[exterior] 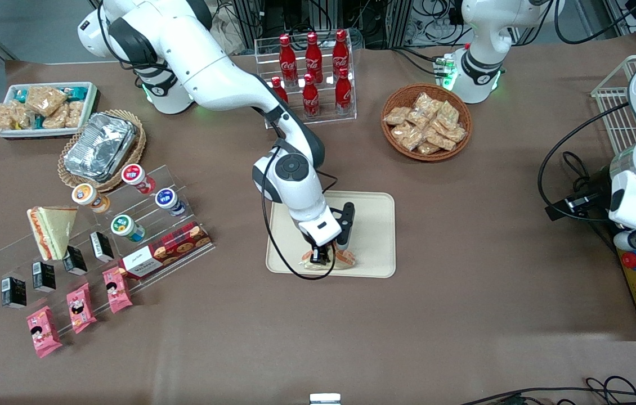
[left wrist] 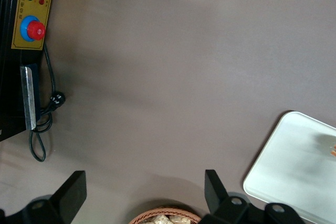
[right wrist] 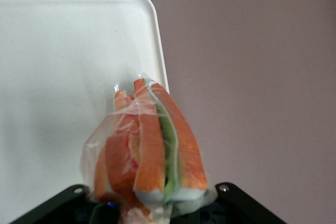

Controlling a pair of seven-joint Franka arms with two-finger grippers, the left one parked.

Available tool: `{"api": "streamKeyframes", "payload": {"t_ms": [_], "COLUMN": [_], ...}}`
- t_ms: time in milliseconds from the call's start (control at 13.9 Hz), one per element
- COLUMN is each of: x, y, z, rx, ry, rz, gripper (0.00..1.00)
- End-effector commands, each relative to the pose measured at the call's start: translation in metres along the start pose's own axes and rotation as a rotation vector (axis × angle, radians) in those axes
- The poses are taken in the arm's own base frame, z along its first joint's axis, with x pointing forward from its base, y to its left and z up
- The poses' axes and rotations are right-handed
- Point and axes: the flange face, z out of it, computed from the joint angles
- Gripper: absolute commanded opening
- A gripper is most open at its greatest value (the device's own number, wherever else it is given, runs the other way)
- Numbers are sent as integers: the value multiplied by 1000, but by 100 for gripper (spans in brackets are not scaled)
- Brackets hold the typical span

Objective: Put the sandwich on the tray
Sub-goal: 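Lower the held sandwich onto the cream tray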

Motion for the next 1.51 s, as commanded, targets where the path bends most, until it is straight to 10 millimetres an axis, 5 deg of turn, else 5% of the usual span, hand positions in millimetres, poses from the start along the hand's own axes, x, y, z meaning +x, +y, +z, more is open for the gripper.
{"api": "streamKeyframes", "payload": {"t_ms": [0,789,1004,1076,1435], "x": [4,-11,-13,-14,-12], "y": [3,-14,-12,-11,-13], "z": [7,27,27,28,22], "rx": [23,108,111,114,121], "ry": [29,-16,-13,-15,-18], "rz": [19,82,95,97,96], "gripper": [25,27,88,97,97]}}
